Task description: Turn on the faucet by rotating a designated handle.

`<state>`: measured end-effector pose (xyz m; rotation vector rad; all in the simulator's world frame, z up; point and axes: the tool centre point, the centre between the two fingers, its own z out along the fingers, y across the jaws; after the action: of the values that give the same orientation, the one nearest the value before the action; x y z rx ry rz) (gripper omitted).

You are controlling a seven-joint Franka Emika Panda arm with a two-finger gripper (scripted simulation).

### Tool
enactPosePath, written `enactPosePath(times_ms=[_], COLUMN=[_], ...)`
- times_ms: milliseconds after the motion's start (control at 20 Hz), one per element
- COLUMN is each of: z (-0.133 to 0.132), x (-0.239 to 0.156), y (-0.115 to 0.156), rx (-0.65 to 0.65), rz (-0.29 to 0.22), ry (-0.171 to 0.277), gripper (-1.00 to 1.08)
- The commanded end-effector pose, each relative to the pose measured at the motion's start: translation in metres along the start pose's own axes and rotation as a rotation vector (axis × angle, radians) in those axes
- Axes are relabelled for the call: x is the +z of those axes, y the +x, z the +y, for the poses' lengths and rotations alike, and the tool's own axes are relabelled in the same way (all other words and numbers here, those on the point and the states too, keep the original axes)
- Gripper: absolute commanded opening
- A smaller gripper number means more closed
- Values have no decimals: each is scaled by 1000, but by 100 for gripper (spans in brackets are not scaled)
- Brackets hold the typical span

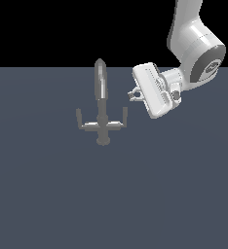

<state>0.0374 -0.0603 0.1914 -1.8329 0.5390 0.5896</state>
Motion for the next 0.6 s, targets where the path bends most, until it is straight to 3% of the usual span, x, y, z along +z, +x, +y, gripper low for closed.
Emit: enactPosePath(times_ms=[0,300,550], z=[3,9,12], x=[7,22,31], y=[15,43,58], rx=[18,53,71], rz=[-25,-68,-91], ry=[52,145,192], gripper=[-100,-100,-100])
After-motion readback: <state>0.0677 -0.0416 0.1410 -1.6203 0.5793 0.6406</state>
